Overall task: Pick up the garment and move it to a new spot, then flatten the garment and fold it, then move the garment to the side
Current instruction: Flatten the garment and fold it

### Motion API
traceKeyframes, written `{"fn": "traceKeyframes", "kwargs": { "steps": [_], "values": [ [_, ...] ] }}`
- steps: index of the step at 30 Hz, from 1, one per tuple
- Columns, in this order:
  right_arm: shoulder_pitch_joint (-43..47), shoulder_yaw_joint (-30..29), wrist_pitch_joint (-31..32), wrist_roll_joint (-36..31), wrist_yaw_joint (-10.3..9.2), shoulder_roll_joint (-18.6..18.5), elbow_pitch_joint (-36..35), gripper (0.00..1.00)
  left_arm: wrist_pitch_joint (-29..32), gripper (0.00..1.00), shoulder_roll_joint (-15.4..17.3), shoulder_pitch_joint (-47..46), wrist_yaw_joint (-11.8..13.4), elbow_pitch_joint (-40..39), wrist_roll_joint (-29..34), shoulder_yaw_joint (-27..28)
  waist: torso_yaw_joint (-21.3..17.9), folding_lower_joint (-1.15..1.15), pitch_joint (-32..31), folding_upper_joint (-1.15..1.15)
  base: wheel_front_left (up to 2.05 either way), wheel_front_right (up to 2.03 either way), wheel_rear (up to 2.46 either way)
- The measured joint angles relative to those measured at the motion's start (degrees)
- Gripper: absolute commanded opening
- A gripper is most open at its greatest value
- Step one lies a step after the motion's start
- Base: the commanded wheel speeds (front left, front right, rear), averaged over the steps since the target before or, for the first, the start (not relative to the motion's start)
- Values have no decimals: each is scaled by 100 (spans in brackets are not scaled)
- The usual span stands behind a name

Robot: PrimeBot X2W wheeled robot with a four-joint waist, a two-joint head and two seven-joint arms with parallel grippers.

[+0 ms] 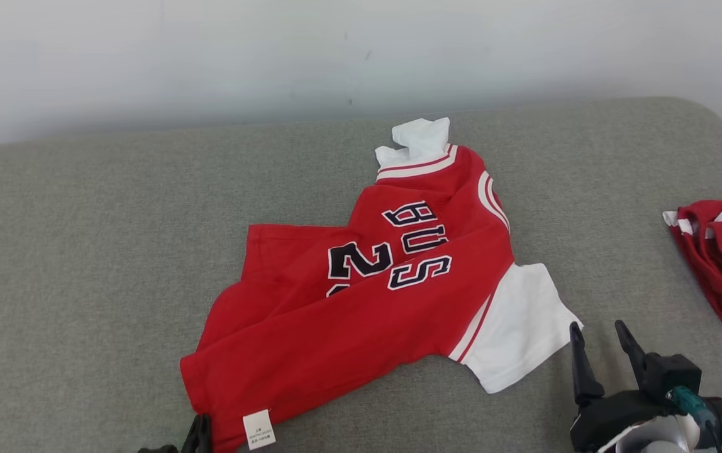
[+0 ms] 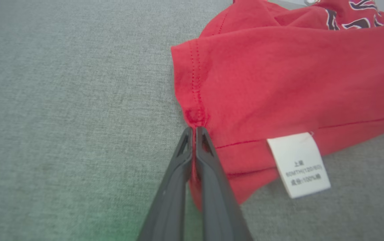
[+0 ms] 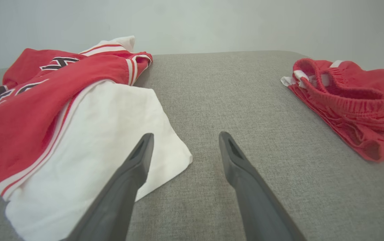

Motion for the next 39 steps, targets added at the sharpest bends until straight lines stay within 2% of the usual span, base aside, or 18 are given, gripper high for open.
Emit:
{"fn": "traceKeyframes", "kwargs": {
  "steps": [7, 16, 17, 18, 19, 20, 21, 24, 30, 36, 39],
  "values": [
    [-301, -157, 0, -29, 0, -52, 672, 100, 1, 0, 0, -4, -57, -168, 33, -40, 172, 0, 87, 0, 0, 0, 0],
    [-695, -242, 0, -85, 0, -118, 1247, 100, 1, 0, -1, -35, -278, -458, 71, -149, 349, 0, 193, 0, 0, 0, 0],
    [-725, -247, 0, -89, 0, -122, 1336, 95, 1, 0, -1, -36, -299, -498, 80, -168, 367, 0, 206, 0, 0, 0, 0],
    [-753, -246, -2, -94, 0, -125, 1411, 83, 1, 0, -1, -36, -300, -522, 86, -175, 380, 0, 222, 0, 0, 0, 0],
    [-793, -240, -3, -105, 0, -134, 1491, 45, 1, 0, -1, -36, -303, -536, 90, -180, 391, 0, 238, 0, 0, 0, 0],
    [-836, -236, -5, -105, 0, -146, 1548, 3, 1, 0, -1, -36, -307, -552, 90, -187, 400, 0, 252, 0, 0, 0, 0],
    [-886, -223, -7, -103, 0, -148, 1586, 0, 1, 0, 0, -37, -318, -569, 91, -189, 407, 0, 268, 0, 0, 0, 0],
    [-901, -193, -3, 73, 0, -129, 1475, 0, 1, 0, 0, -59, -353, -643, 221, -227, 429, 0, 295, 0, 0, 0, 0],
    [-715, -76, 1, 539, 0, -183, 704, 0, 1, 0, -3, -127, -410, -1034, 234, -127, 429, 0, 159, 0, 0, 0, 0],
    [-798, 146, 0, 1100, 0, -200, -189, 0, 1, 0, 8, -333, -610, -1603, 545, 160, 376, 0, -100, 0, 0, 0, 0],
    [-1001, 283, 0, 1393, 0, -215, -546, 0, 1, 0, 167, -572, -714, -1891, 631, 321, 334, 0, -254, 0, 0, 0, 0]
  ]
}}
